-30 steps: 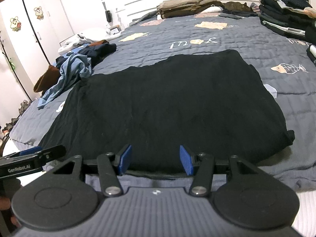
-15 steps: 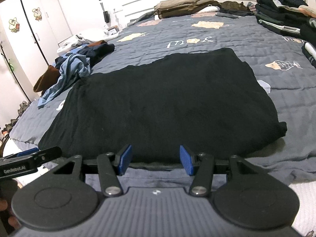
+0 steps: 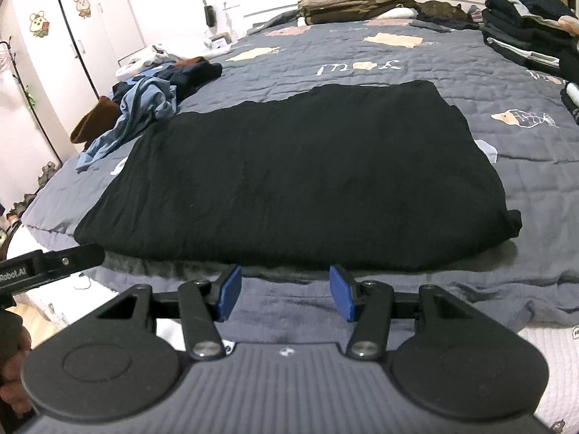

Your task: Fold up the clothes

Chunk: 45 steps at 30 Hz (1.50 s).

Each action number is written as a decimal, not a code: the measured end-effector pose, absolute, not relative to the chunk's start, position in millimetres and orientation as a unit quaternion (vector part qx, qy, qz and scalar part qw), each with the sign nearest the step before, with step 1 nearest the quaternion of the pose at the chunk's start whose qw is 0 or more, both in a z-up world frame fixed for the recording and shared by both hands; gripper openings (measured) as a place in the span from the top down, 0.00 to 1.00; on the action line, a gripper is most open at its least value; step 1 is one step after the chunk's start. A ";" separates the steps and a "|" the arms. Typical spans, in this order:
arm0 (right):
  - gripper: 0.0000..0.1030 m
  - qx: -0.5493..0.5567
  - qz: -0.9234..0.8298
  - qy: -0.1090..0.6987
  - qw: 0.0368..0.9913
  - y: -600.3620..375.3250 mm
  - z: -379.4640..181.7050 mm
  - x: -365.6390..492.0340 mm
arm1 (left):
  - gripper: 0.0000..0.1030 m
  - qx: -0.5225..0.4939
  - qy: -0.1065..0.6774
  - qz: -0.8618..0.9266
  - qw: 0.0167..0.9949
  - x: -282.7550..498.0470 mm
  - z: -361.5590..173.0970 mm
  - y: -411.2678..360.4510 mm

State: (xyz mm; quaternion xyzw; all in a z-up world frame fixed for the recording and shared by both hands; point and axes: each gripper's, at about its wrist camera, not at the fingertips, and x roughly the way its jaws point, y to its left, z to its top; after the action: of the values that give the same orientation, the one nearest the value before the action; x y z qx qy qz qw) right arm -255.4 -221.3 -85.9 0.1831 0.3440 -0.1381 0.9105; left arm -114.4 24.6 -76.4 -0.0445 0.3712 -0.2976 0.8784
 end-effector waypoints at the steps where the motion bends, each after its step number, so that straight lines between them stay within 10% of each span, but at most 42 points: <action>1: 0.49 0.181 -0.136 0.344 0.911 -220.7 -85.9 -256.8 | 0.01 -0.049 0.373 -0.295 0.879 -116.4 -76.1 25.6; 45: 0.49 0.197 -0.083 0.308 0.927 -214.9 -69.9 -284.3 | 0.03 -0.143 0.369 -0.214 0.893 -100.3 -77.5 45.2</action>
State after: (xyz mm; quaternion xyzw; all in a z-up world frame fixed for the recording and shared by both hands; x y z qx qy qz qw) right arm -284.3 -214.9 -69.9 0.1965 0.3075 -0.0826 0.9274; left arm -100.3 45.2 -77.5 -0.1431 0.3689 -0.2138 0.8932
